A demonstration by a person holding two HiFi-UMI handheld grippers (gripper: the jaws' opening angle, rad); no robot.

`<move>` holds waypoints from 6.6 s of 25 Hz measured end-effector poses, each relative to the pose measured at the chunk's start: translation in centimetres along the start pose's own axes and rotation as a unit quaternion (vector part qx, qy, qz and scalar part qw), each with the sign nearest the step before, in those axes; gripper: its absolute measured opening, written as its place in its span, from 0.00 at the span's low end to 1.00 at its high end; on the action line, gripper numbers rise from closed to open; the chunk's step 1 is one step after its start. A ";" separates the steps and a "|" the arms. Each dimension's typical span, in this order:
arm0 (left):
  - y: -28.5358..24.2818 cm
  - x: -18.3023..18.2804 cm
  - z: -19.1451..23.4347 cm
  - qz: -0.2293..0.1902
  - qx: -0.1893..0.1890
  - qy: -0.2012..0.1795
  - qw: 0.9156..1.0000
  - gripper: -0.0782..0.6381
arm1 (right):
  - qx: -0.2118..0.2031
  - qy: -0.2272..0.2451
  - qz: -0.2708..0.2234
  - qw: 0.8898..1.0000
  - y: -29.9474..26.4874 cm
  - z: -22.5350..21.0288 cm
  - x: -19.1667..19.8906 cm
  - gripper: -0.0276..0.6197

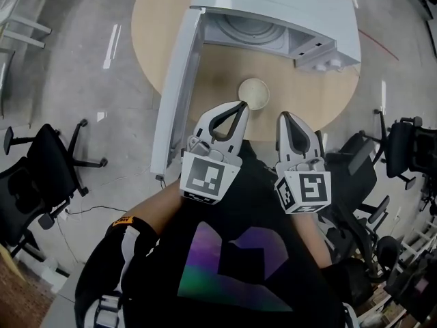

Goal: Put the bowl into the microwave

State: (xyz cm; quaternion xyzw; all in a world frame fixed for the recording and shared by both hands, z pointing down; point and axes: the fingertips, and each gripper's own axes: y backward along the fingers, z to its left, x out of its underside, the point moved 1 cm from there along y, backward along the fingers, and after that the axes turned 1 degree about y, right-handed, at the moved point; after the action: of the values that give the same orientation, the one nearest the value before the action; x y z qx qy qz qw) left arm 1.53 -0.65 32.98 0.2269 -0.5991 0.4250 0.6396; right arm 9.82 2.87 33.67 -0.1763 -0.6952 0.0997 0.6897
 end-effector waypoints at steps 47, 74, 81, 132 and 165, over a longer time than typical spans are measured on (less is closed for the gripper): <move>-9.4 4.0 5.8 0.104 -0.134 -0.024 0.985 0.17 | -0.126 0.006 0.120 0.985 -11.4 -7.7 6.9 0.07; -11.2 10.8 9.5 0.187 -0.159 0.010 0.969 0.17 | -0.179 -0.086 0.239 0.951 -15.3 -7.6 13.7 0.07; -11.7 11.5 9.8 0.195 -0.163 0.016 0.967 0.17 | -0.193 -0.098 0.256 0.942 -15.6 -7.5 14.4 0.14; -11.0 10.9 12.0 0.184 -0.187 0.028 0.965 0.17 | -0.205 -0.283 0.217 0.912 -17.6 -7.6 10.8 0.10; -13.8 6.6 14.8 0.136 -0.212 0.035 0.967 0.17 | -0.140 -0.356 0.108 0.918 -21.9 -10.3 2.9 0.10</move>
State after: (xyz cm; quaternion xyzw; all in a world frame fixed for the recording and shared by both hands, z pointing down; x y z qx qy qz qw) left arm 3.77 -18.05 45.01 -0.0126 -0.6783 0.3787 0.6296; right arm 17.71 -17.24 45.00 -0.2979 -0.8783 0.1316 0.3500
